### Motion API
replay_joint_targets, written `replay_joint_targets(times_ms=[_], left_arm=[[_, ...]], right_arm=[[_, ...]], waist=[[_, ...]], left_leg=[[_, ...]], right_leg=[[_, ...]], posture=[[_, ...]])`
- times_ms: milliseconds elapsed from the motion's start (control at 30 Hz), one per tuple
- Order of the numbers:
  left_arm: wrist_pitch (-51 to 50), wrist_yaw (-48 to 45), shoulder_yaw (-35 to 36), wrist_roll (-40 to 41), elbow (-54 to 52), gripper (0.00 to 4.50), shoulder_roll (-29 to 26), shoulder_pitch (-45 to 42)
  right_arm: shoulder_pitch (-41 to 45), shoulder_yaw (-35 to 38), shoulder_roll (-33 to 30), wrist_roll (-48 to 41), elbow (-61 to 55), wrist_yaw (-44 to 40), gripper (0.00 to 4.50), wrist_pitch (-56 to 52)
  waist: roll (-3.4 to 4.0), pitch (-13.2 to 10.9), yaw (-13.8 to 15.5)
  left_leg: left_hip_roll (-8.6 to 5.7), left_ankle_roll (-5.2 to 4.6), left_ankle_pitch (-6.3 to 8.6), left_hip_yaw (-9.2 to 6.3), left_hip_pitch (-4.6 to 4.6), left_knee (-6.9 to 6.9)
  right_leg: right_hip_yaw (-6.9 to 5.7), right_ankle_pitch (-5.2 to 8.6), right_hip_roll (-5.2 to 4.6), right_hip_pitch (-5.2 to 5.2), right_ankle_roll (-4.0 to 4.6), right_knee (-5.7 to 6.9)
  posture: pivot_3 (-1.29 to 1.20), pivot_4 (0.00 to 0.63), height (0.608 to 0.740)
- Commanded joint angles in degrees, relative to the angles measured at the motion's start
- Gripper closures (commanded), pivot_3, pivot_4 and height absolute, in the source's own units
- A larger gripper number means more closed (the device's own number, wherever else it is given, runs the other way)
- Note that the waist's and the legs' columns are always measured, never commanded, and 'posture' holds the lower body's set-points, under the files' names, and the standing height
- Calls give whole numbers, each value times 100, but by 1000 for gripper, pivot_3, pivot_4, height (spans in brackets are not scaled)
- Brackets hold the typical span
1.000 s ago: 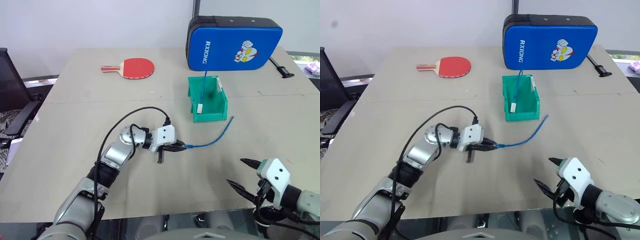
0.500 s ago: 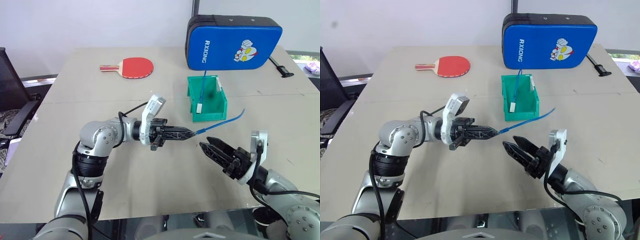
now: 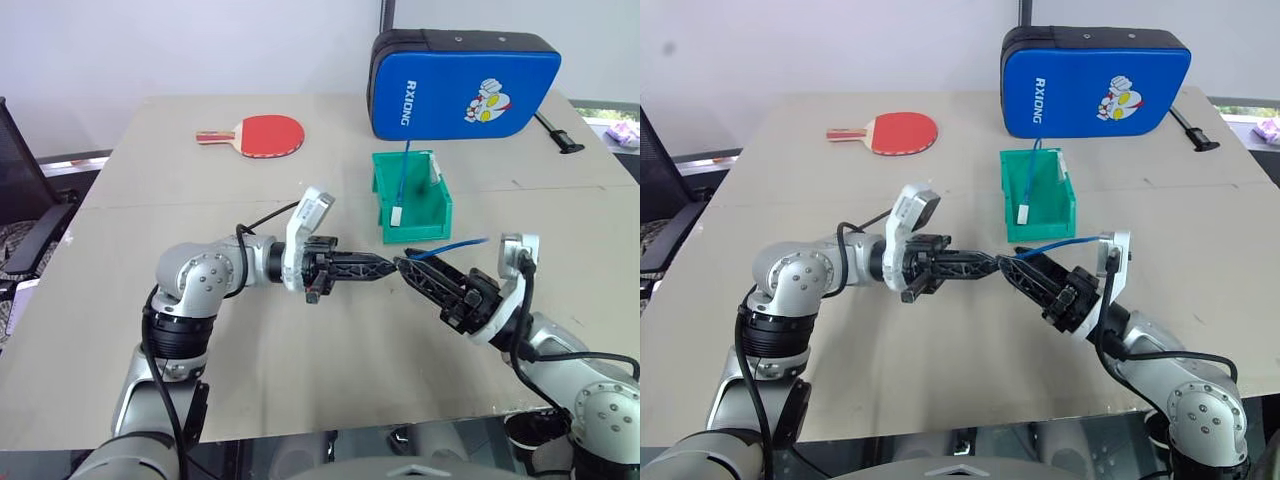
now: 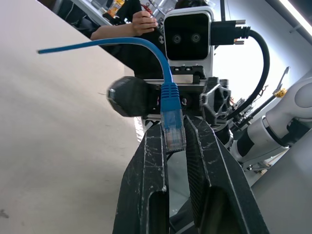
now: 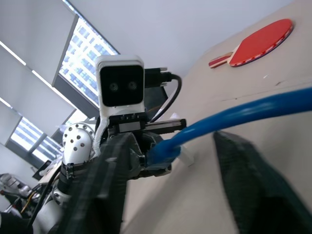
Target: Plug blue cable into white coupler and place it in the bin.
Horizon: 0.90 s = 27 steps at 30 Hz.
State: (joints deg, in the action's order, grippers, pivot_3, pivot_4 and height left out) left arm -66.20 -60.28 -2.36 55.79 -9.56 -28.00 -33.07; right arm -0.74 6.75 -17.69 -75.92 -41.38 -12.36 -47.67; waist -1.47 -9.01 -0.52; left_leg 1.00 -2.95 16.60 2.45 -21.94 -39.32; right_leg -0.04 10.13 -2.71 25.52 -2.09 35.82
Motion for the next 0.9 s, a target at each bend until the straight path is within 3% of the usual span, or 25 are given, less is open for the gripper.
replay_joint_targets(times_ms=[33,67,133,300,400,633,900], left_arm=[[53,36,117,183,-241,4500,26,0],[105,38,98,143,-260,4500,16,16],[191,49,69,66,-274,4500,-6,62],[610,309,181,-312,-348,2208,-148,258],[1548,418,250,-1115,-540,771,-556,622],[3554,856,1064,-2547,-87,771,-1228,1476],[4472,476,1582,-2922,582,771,-1613,2456]], right_arm=[[60,-87,-124,-94,-53,34,3707,148],[63,-104,-154,-106,-52,40,4269,176],[63,-135,-212,-134,-50,42,4427,234],[36,-166,-323,-173,-35,18,4500,368],[-13,-123,-403,-60,14,-77,4500,464],[-90,-55,-474,174,319,-335,4500,726],[90,-227,-489,482,667,-652,4500,738]], waist=[[0,0,-5],[0,0,-6],[0,0,-7],[0,0,-8],[0,0,-25],[0,0,-22],[0,-2,26]], left_leg=[[0,0,0,0,0,0],[0,0,0,1,0,0],[-1,0,0,1,0,0],[0,0,0,2,0,0],[0,0,0,3,1,1],[8,0,0,16,7,7],[11,0,0,23,-1,9]], right_leg=[[0,0,0,0,0,0],[0,0,0,0,-1,0],[2,0,0,0,-1,0],[3,0,0,1,0,0],[4,0,0,1,0,0],[11,0,-1,3,1,-3],[7,-1,-10,6,3,-12]], posture=[[0,150,740],[0,150,740],[0,150,740],[0,150,740],[0,150,740],[0,150,740],[0,150,740]])
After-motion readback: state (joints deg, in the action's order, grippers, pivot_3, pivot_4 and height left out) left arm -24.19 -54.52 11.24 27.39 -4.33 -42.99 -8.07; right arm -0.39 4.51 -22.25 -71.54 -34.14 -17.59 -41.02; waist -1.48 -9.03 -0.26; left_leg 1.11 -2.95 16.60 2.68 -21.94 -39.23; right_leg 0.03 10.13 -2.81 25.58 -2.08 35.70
